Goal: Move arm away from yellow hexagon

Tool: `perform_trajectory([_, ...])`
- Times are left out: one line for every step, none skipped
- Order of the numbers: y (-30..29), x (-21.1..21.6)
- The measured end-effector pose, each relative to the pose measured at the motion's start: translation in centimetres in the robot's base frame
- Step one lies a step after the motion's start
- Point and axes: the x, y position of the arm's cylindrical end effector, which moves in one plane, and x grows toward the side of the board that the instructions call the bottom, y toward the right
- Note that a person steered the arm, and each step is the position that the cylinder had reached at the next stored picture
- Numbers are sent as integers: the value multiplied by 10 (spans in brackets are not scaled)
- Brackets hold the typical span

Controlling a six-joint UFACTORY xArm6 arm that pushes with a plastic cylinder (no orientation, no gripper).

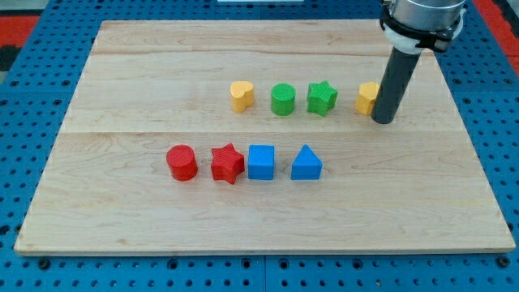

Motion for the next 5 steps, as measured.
perform_trajectory([56, 16])
perform_trajectory([64, 17])
perform_trajectory([64, 18])
perform_trajectory([64, 23])
perform_trajectory([64, 23])
